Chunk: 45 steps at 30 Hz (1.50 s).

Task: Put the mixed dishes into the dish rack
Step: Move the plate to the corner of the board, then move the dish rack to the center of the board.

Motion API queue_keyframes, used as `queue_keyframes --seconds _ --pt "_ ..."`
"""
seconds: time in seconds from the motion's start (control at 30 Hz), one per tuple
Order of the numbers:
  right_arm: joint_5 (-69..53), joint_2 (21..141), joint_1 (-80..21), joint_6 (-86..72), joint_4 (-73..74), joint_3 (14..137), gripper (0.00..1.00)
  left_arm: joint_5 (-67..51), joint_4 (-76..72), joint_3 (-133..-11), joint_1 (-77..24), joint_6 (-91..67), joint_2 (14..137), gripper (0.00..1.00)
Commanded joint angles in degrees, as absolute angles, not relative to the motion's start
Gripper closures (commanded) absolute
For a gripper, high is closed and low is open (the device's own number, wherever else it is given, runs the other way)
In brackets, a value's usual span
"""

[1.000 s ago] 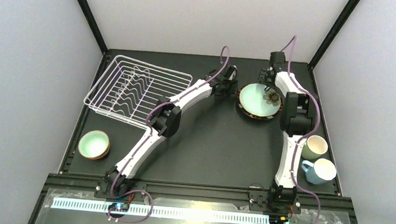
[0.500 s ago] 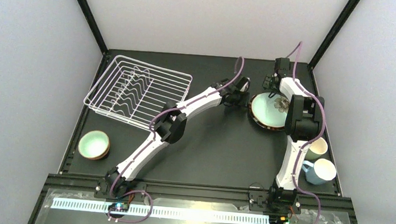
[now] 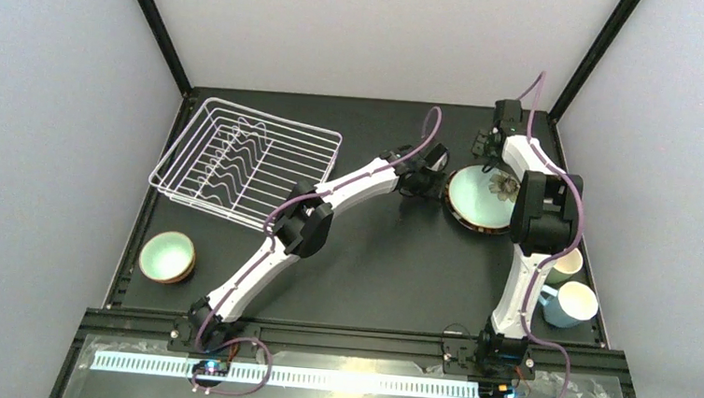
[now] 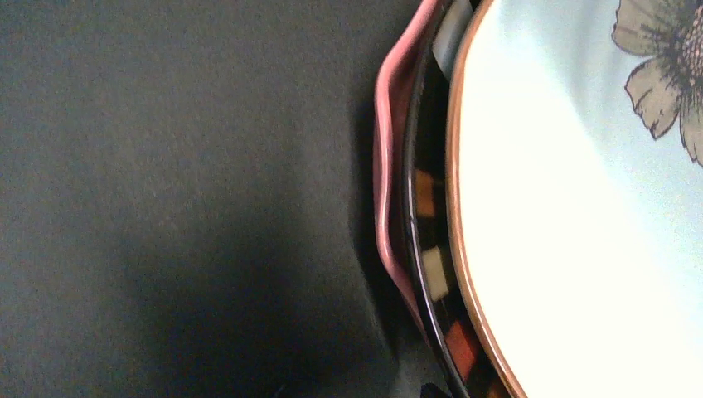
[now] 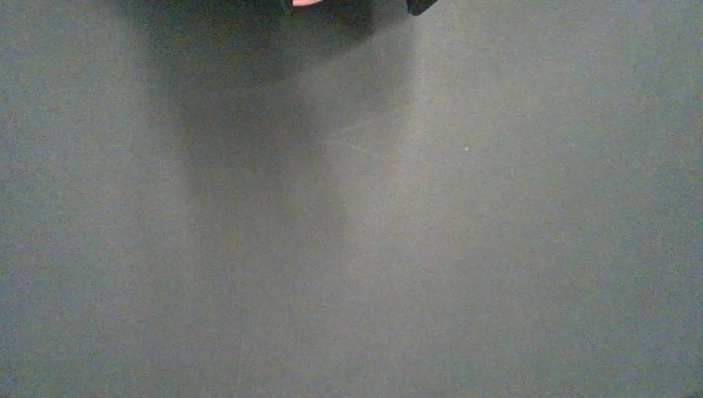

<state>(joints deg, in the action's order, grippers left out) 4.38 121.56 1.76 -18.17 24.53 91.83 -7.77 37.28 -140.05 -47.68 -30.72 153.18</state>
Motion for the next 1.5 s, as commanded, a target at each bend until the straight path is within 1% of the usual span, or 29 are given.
queue_keyframes --seconds 0.0,0.27,0.43,0.67,0.83,0.97,1.27,1.37,1.47 --pt "4.62 119.54 2.02 -19.22 29.15 97.01 0.21 -5.62 40.47 -139.7 -48.67 -30.1 147.59 0.06" --pt "2.42 118.64 2.02 -18.95 31.45 103.09 0.21 -1.32 41.92 -139.44 -48.17 -30.31 142.97 0.05" --pt "-1.11 116.86 1.94 -18.91 31.57 103.51 0.21 1.85 44.69 -139.43 -47.91 -30.69 139.37 0.05" --pt "-7.76 115.58 -0.83 -15.66 33.07 105.01 0.21 10.46 53.33 -137.78 -47.64 -32.81 129.04 0.04" --pt "-8.96 116.27 -5.41 -15.62 35.36 107.68 0.22 19.19 53.91 -126.69 -47.64 -34.82 115.57 0.03" --pt "-6.38 117.23 -12.51 -15.48 37.47 109.58 0.22 26.12 54.05 -116.16 -47.5 -36.47 104.21 0.02" --pt "1.96 119.15 -30.92 -20.01 40.32 110.72 0.22 34.61 47.57 -83.67 -47.46 -42.13 73.11 0.01" --pt "3.07 121.35 -35.14 -21.92 42.43 113.53 0.22 36.58 48.67 -78.16 -47.46 -43.91 66.15 0.01" --pt "4.89 123.63 -38.93 -23.54 44.0 116.1 0.22 36.75 50.2 -75.91 -47.46 -44.62 62.46 0.01"
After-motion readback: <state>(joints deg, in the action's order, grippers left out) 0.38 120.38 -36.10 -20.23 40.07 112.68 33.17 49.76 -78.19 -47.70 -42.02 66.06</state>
